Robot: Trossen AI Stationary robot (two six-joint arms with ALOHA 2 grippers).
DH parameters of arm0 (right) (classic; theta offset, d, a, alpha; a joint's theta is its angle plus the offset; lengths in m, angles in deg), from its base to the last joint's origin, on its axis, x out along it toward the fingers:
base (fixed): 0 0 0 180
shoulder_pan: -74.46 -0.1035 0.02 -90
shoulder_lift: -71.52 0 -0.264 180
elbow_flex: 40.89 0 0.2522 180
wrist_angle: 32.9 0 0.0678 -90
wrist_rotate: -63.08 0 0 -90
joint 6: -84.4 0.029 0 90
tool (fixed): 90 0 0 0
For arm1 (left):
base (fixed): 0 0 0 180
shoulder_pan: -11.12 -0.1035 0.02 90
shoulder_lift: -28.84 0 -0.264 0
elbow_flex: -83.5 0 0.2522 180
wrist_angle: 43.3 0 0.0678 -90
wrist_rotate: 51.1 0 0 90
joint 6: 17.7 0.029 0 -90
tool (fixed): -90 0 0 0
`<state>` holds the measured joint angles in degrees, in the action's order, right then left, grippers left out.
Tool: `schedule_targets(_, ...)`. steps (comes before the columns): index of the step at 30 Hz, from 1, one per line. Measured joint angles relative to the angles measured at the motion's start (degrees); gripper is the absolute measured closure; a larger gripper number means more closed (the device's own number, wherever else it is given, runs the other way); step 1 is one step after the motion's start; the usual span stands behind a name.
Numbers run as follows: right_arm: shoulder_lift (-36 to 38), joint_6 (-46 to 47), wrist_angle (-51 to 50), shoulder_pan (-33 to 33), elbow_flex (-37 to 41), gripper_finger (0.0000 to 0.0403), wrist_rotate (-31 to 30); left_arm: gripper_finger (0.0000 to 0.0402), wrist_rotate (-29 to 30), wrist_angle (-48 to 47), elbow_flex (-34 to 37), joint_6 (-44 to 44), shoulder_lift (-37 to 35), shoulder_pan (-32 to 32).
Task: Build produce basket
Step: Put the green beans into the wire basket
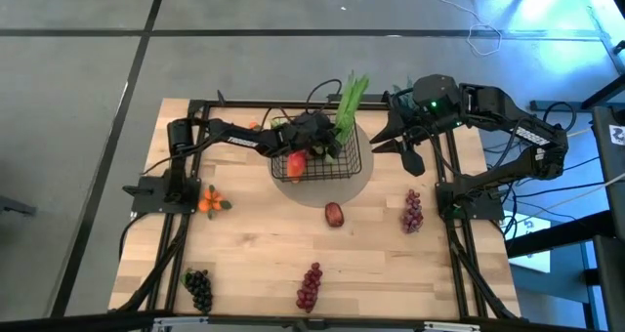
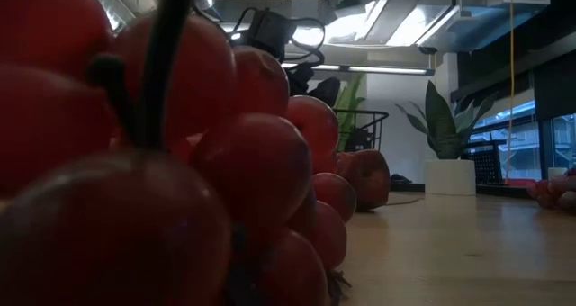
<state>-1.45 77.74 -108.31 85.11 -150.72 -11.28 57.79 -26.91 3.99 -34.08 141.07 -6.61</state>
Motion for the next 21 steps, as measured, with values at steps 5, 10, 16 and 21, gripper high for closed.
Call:
schedule_targets(5, 0.0, 0.0, 0.02, -0.02, 0.0, 0.03, 0.0, 0.0287, 0.68, -0.5, 0.0, -1.11, -0.02, -0.66)
schedule_targets(10, 0.0, 0.11, 0.02, -0.01, 0.0, 0.03, 0.0, 0.0288, -0.81, 1.42, -0.04, -1.07, -0.42, 0.05)
schedule_targets(16, 0.0, 0.15, 0.02, -0.02, 0.0, 0.03, 0.0, 0.0292, -0.92, 1.24, -0.04, -1.07, -0.42, 1.3)
schedule_targets(21, 0.0, 0.15, 0.02, -0.02, 0.0, 0.03, 0.0, 0.0312, 0.06, 1.14, -0.04, -1.09, -0.42, 1.39)
